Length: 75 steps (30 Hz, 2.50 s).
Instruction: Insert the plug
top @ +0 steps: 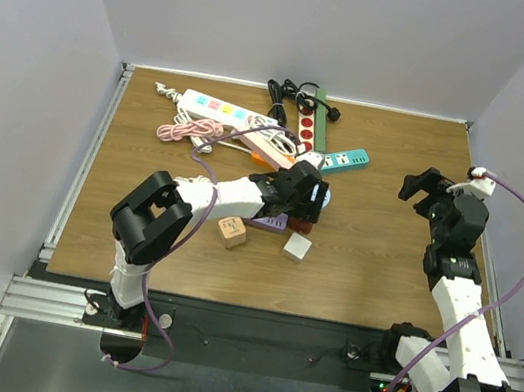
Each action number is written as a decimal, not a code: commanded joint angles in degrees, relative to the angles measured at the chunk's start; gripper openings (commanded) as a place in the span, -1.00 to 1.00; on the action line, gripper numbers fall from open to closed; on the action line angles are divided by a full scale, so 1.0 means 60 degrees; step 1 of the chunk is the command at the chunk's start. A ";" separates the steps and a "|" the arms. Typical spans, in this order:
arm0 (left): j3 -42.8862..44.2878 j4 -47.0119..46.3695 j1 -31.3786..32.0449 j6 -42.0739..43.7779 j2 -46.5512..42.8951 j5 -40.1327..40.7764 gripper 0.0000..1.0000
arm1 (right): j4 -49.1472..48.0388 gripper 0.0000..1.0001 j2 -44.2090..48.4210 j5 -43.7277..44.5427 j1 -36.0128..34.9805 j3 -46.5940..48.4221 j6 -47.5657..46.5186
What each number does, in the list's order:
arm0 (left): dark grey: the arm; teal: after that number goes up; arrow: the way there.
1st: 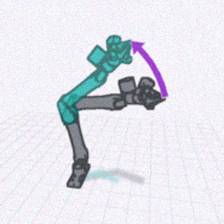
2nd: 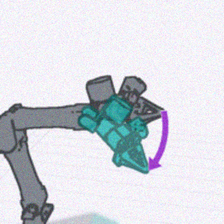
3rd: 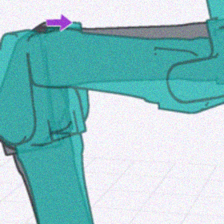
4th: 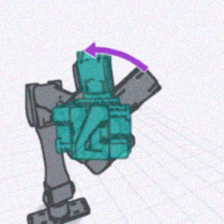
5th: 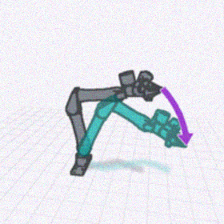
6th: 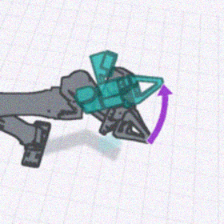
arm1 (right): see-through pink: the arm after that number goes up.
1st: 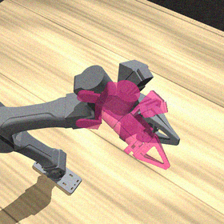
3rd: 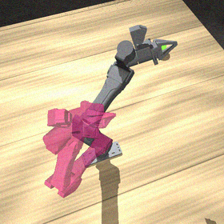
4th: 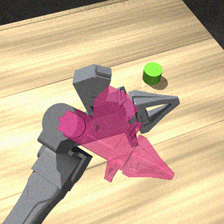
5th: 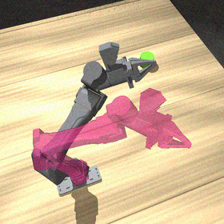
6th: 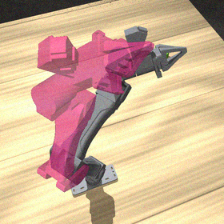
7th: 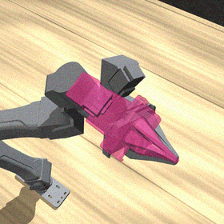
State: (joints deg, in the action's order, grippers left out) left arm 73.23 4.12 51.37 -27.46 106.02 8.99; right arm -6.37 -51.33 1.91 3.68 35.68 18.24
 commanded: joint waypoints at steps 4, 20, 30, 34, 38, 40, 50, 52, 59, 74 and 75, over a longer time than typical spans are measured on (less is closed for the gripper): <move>0.0348 0.0031 0.0168 0.0007 0.0333 -0.0487 0.70 | -0.0125 1.00 0.0132 -0.0099 -0.0028 0.0132 0.0007; 0.0304 -0.0452 -0.0065 0.0315 0.0056 -0.2096 -1.00 | -0.0256 1.00 0.0046 -0.1911 -0.0028 0.0454 -0.0549; -0.0749 -0.3877 -0.2525 -0.2172 -0.2142 -0.7574 -1.00 | -0.2541 0.99 -0.0336 -0.7638 -0.0101 0.1169 -0.0579; -0.1158 -0.5779 -0.2820 -0.3959 -0.2346 -0.9231 -1.00 | -0.2775 0.99 -0.0483 -0.8360 -0.0364 0.1727 -0.0623; -0.1745 -0.9949 -0.2864 -0.6900 -0.2406 -1.0183 -1.00 | -0.2822 0.99 -0.0760 -0.8552 -0.1254 0.2312 -0.0841; -0.2168 -1.2899 -0.2864 -0.9351 -0.2130 -1.0273 -1.00 | -0.2514 0.99 -0.0980 -0.8086 -0.1885 0.2635 -0.1483; -0.2361 -1.6375 -0.2879 -1.2458 -0.1644 -1.0054 -1.00 | -0.2044 0.97 -0.1245 -0.7496 -0.3499 0.3223 -0.2527; -0.2405 -1.6448 -0.2908 -1.2677 -0.1702 -0.9996 -1.00 | -0.1913 0.97 -0.1114 -0.7453 -0.3587 0.3179 -0.2600; -0.2420 -1.7123 -0.2967 -1.3528 -0.1644 -0.9746 -1.00 | -0.1546 0.97 -0.1069 -0.7086 -0.3807 0.3077 -0.2937; -0.2933 -1.7634 -0.2952 -1.3850 -0.1908 -0.9395 -1.00 | -0.1619 0.57 -0.1640 -0.7145 -0.4159 0.3194 -0.2937; -0.2933 -1.7678 -0.2938 -1.3923 -0.1908 -0.9395 -1.00 | -0.1619 0.56 -0.1669 -0.7130 -0.4173 0.3179 -0.2937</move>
State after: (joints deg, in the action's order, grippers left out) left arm 55.72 -72.14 33.67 -109.82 98.43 -48.16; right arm -15.42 -60.86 -41.30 -20.58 52.69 1.13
